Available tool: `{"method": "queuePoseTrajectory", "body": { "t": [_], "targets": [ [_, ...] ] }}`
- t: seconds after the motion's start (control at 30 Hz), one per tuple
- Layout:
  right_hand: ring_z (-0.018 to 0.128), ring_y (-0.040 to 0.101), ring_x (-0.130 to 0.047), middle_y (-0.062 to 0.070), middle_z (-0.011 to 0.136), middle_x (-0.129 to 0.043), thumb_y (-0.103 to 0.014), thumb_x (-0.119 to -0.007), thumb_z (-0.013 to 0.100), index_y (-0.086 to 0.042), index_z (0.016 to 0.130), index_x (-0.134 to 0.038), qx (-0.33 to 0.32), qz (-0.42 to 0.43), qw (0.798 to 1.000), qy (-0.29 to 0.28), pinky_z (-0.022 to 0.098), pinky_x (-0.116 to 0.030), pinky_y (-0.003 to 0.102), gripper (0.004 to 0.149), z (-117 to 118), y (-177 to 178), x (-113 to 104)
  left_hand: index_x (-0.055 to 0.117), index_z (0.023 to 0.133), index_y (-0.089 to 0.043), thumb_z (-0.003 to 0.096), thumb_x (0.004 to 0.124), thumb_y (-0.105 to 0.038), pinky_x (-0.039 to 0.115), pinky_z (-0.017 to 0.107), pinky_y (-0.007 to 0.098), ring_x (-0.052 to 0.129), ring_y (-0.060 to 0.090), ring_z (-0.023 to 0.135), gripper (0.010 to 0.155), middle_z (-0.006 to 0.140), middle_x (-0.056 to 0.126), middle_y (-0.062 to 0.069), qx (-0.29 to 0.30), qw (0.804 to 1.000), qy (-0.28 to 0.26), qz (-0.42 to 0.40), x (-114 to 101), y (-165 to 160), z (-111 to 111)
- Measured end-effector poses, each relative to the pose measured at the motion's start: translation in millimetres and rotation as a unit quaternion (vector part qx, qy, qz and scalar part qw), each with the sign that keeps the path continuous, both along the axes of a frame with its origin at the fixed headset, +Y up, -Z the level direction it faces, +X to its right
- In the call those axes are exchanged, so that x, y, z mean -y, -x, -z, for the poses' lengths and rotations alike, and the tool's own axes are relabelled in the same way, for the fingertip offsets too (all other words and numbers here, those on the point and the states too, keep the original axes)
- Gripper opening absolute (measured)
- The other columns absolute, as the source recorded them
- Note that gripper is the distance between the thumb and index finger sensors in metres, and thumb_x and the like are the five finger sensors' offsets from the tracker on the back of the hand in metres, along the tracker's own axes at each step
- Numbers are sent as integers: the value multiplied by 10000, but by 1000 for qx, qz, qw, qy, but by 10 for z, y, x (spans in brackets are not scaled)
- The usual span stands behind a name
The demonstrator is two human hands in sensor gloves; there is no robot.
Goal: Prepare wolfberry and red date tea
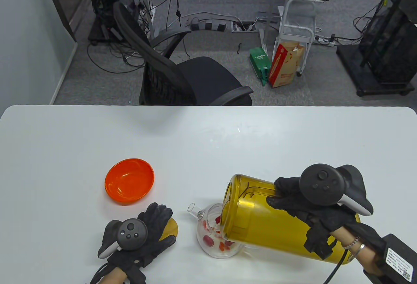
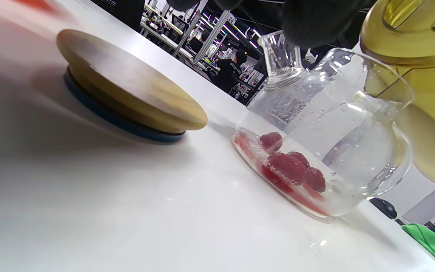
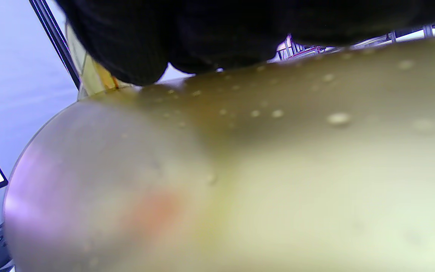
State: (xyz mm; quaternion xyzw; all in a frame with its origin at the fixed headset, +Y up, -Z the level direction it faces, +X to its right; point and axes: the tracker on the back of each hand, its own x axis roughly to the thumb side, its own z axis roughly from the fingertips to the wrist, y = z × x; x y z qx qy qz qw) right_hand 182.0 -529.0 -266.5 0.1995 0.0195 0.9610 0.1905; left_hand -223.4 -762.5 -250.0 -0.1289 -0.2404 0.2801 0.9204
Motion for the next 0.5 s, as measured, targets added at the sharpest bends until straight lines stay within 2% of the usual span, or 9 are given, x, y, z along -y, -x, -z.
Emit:
{"method": "queuePoseTrajectory", "body": {
  "t": [0.5],
  "targets": [
    [202,226,-901,91,348,-944,-459,-881,480,-101,626,-918,-1,-4,1000,0,293,-793,498,388,3,5,-12,286,1126,-134,590,661,-522,201,721,616,167,426,1112,761,1215,287,197,0,1000,1,0,3,1,2]
  ]
}}
